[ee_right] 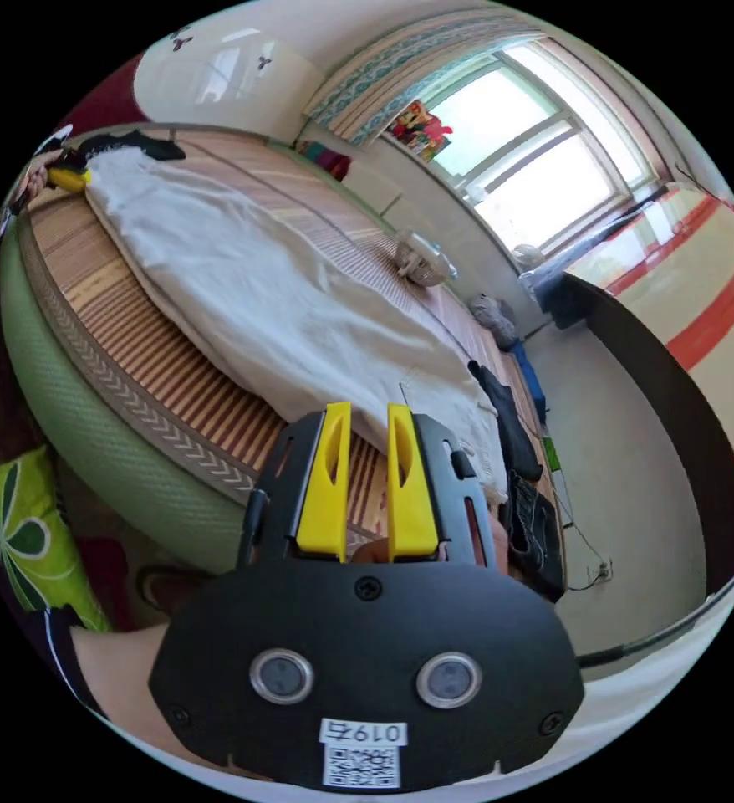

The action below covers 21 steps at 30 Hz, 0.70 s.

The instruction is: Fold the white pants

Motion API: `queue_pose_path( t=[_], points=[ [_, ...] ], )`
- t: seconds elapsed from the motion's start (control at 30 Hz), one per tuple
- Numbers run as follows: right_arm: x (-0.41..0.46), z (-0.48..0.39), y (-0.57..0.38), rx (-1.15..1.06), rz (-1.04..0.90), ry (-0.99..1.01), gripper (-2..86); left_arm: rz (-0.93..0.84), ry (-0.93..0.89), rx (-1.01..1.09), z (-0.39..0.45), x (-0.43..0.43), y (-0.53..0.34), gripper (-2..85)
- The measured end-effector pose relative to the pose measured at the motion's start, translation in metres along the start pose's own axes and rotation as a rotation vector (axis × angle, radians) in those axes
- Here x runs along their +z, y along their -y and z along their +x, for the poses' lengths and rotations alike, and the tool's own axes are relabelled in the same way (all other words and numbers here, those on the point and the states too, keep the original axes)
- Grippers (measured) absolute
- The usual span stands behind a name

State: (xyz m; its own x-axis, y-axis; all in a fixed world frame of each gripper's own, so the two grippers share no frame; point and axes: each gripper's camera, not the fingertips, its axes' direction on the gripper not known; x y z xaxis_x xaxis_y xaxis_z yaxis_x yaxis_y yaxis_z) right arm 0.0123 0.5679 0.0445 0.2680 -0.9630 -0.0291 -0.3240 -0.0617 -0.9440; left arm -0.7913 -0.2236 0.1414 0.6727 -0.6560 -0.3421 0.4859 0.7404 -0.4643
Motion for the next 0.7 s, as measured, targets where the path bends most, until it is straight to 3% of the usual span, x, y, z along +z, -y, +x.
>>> queue_pose_path(
  t=[0.2,0.3,0.47,0.57,0.7],
  points=[
    [-0.046,-0.019,-0.009,0.257,0.153,-0.014,9.8,0.192,0.025,0.129,0.023,-0.027,-0.036,1.1],
    [-0.044,-0.039,-0.004,0.269,0.183,-0.06,8.5,0.159,0.098,0.285,0.054,-0.007,-0.029,1.1],
    [-0.006,-0.066,0.007,0.269,-0.07,-0.188,6.4,0.064,0.491,0.516,0.114,0.057,-0.028,1.3],
    [0.004,-0.08,0.001,0.191,-0.131,-0.233,7.0,0.008,0.692,0.517,0.125,0.089,-0.031,1.2],
    [-0.001,-0.093,0.007,0.109,-0.085,-0.217,8.6,0.007,0.638,0.454,0.124,0.093,-0.031,1.3]
  ],
)
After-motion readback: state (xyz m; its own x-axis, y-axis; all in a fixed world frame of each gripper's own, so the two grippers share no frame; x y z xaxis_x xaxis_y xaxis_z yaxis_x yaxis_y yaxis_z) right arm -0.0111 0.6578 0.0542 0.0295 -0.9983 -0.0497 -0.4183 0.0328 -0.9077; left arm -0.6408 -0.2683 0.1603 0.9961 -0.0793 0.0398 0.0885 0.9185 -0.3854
